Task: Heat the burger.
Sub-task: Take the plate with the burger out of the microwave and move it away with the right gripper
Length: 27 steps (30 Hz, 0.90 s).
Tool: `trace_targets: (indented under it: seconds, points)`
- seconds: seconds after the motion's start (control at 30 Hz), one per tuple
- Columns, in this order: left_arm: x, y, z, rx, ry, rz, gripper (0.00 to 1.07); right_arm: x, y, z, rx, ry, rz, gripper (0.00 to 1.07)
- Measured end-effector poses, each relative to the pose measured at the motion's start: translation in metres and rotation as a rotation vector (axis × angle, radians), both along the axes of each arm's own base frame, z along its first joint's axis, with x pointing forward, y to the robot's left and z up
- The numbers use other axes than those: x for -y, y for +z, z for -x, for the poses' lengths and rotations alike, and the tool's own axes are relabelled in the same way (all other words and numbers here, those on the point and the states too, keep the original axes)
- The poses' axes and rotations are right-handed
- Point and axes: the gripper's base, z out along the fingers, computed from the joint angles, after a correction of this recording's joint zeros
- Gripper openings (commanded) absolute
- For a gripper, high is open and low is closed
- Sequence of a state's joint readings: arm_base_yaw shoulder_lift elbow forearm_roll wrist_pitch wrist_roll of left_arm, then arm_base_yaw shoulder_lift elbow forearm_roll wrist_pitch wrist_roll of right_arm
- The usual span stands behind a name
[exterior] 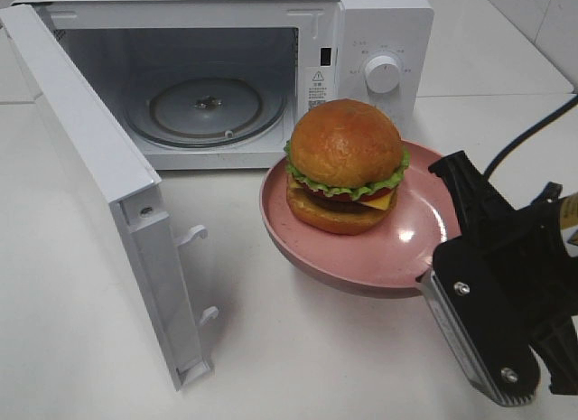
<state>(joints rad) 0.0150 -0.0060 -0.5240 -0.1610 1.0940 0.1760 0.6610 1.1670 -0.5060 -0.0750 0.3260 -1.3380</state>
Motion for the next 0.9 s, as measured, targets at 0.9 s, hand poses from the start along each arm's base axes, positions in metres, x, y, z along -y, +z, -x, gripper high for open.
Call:
trace_targets:
  seconds: [0.9]
  points:
    - [0.000,0.000,0.000,0.000,0.000,0.000,1.00,0.074,0.009,0.045,0.030,-0.584,0.065,0.00]
